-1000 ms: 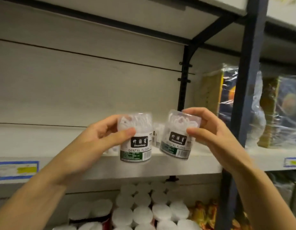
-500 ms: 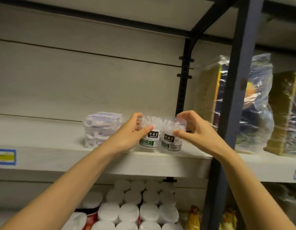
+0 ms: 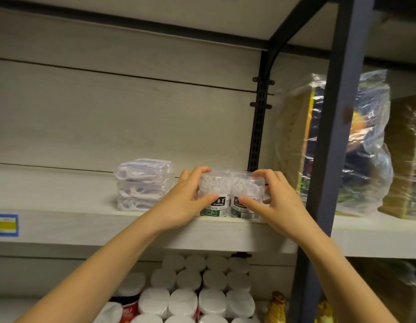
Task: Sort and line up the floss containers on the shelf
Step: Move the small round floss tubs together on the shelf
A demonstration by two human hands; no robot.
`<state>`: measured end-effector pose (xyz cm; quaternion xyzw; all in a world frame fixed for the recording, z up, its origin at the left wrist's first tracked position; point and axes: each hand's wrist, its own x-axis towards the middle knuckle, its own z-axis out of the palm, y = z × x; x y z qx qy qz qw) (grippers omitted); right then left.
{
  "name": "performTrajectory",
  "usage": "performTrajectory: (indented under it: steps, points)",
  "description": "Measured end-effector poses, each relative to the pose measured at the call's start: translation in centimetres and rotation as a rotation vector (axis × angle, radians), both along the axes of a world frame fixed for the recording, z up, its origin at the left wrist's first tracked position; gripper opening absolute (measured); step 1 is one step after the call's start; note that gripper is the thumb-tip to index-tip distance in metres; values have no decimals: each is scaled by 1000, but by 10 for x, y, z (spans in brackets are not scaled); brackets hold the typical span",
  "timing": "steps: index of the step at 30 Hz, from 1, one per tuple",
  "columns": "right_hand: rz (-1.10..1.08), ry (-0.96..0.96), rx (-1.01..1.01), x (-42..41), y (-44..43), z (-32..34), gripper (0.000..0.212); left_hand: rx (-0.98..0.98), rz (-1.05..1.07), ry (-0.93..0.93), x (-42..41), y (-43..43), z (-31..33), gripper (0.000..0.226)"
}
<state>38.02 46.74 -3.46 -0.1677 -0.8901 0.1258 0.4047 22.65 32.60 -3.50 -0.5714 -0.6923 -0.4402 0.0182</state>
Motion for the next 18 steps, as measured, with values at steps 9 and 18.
performTrajectory:
  steps: [9,18]
  points:
    - [36,-22,-80,-2,2,-1,60,20,17,62,-3,0,3,53]
    - [95,197,-111,9,-17,-18,66,134,49,69,13,-24,-2,50]
